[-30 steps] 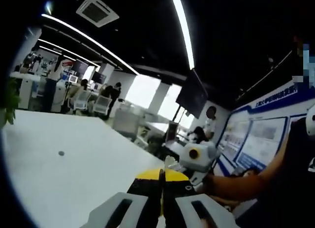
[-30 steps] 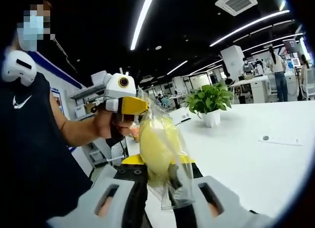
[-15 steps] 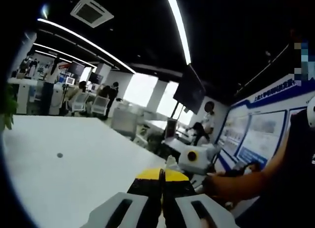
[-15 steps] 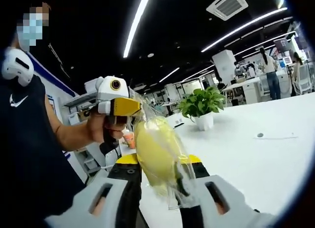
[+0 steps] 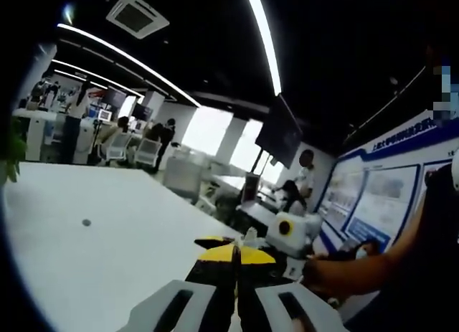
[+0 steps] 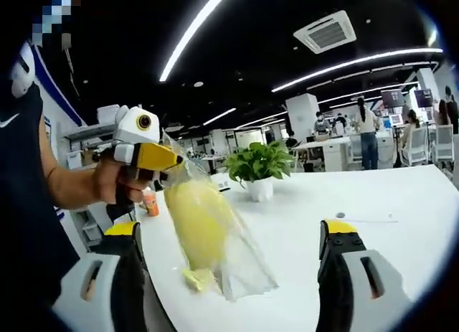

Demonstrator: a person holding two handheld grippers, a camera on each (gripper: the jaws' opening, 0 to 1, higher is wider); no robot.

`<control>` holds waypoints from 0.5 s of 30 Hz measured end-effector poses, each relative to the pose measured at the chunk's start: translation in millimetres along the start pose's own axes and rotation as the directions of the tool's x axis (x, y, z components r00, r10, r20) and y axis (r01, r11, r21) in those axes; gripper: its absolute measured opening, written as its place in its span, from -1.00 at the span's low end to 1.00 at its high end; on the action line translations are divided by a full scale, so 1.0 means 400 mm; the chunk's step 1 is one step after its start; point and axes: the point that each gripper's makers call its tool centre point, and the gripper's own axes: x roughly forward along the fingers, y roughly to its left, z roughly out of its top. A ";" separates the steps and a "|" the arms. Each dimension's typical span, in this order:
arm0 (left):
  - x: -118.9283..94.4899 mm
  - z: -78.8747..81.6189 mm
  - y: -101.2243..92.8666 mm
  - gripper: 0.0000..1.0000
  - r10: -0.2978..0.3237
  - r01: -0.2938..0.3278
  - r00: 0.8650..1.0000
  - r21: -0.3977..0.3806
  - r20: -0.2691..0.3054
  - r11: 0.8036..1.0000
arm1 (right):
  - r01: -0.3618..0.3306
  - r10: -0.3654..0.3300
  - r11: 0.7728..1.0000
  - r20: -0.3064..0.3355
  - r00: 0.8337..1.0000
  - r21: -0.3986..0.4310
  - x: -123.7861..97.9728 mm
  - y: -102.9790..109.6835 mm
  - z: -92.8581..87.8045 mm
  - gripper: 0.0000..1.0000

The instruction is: Compare the silicone blocks by pressing each to a similar depth, holding the contact briefly, and releasing to observe deformation and rebound differences across the visible hardness samples.

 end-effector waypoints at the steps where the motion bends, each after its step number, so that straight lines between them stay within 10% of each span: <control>1: 0.001 0.001 0.002 -1.00 0.004 -0.004 1.000 -0.003 0.004 1.000 | 0.006 -0.006 1.000 -0.005 1.000 0.006 -0.006 -0.002 -0.008 0.93; 15: 0.000 -0.005 0.057 -1.00 0.051 -0.049 0.998 -0.057 0.033 0.997 | 0.223 -0.228 0.973 -0.107 0.968 -0.057 -0.137 -0.115 -0.132 0.93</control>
